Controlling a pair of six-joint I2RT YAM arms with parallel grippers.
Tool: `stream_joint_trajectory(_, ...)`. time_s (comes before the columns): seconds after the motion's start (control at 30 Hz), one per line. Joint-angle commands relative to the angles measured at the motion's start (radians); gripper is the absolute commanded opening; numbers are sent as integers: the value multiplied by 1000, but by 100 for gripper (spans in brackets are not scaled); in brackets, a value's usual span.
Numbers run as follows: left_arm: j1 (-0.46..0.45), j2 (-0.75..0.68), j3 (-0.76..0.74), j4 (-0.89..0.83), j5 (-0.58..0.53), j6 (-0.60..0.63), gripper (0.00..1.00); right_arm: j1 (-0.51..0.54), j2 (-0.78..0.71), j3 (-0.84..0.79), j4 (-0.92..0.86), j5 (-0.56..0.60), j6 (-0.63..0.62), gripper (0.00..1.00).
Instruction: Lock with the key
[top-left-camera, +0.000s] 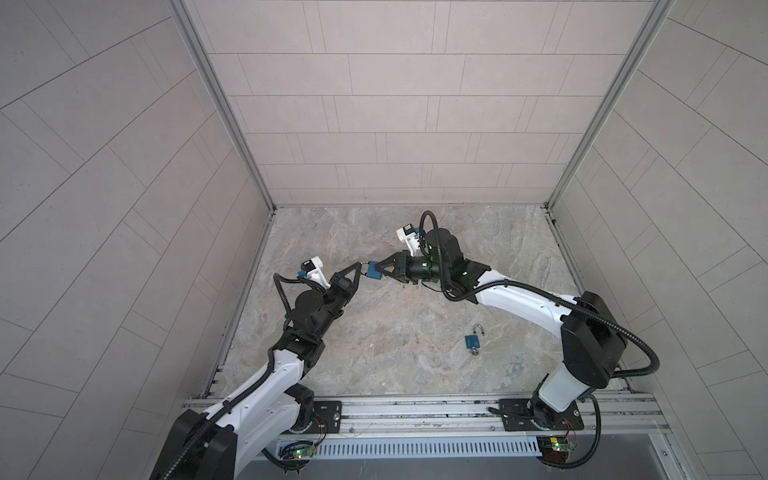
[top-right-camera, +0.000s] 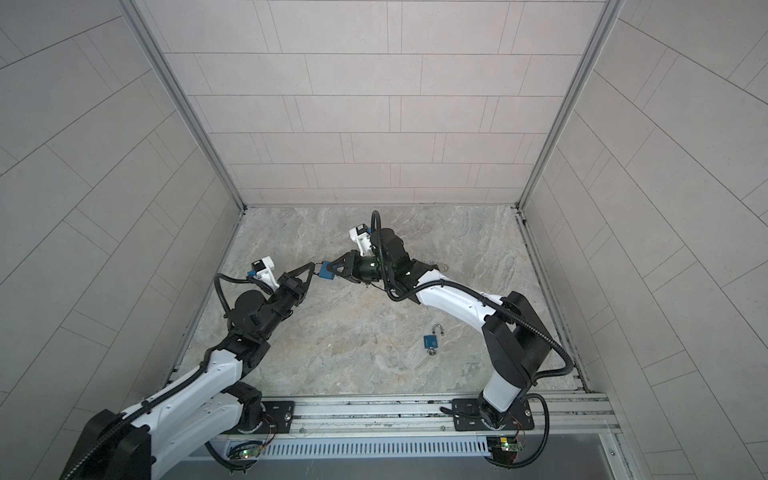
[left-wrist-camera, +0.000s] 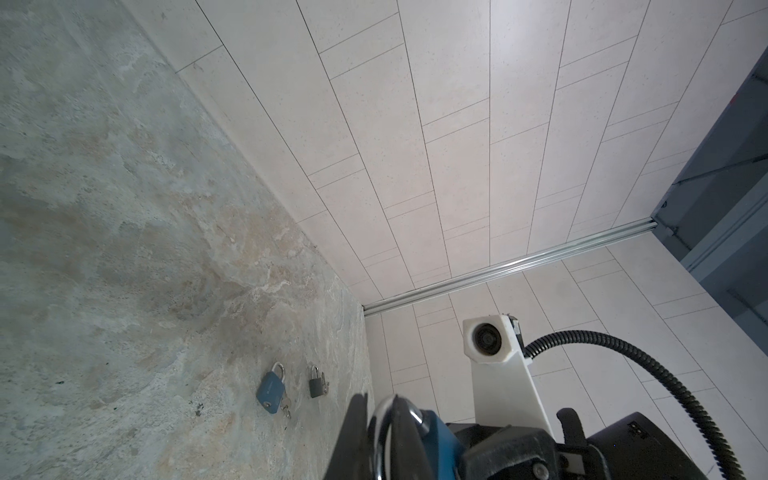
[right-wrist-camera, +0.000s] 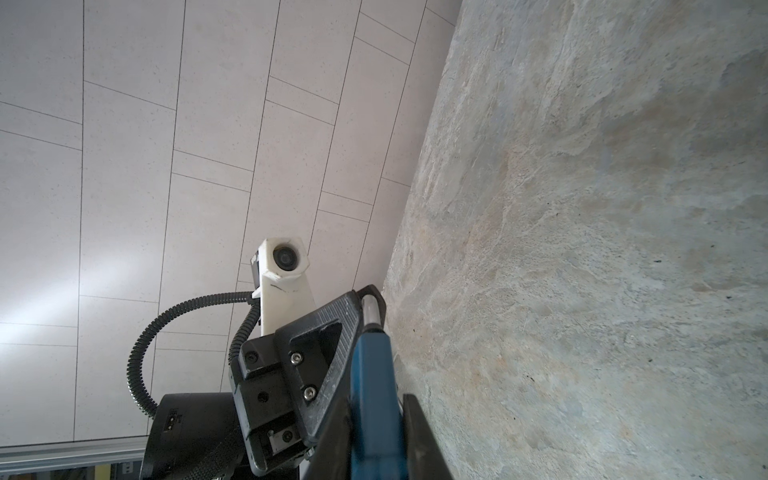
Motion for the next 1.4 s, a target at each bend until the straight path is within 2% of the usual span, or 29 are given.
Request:
stream_joint_trajectory(0.0,-124,-18,109,228,414,10,4,59,78,25,46,13,-24,0)
stream_joint_trajectory(0.33,-166,18,129,210,412,36,4,65,111,51,50,-5,-34,0)
stream_joint_trajectory(0.5,-163,-31,88,176,324,53,8,64,98,46,21,1,-51,0)
stream_joint_trajectory(0.6,-161,-81,117,-6,281,118,14,57,80,27,6,4,-54,0)
stream_joint_trajectory(0.73,-155,-125,152,-191,219,171,28,37,62,3,-29,1,-66,0)
stream_joint_trajectory(1.0,-107,-159,179,-369,185,172,50,-24,-21,-73,-92,-32,-124,0)
stream_joint_trajectory(1.1,-94,-155,204,-468,176,188,54,-47,-57,-84,-142,-50,-162,0)
stream_joint_trajectory(1.13,-90,-153,213,-506,168,191,65,-55,-69,-88,-163,-54,-176,0)
stream_joint_trajectory(1.17,-87,-151,222,-541,165,195,84,-65,-80,-93,-174,-61,-183,0)
stream_joint_trajectory(1.27,-79,-148,228,-580,177,209,87,-95,-109,-110,-196,-79,-199,0)
stream_joint_trajectory(1.37,-77,-185,173,-485,183,200,87,-121,-125,-135,-179,-109,-193,0)
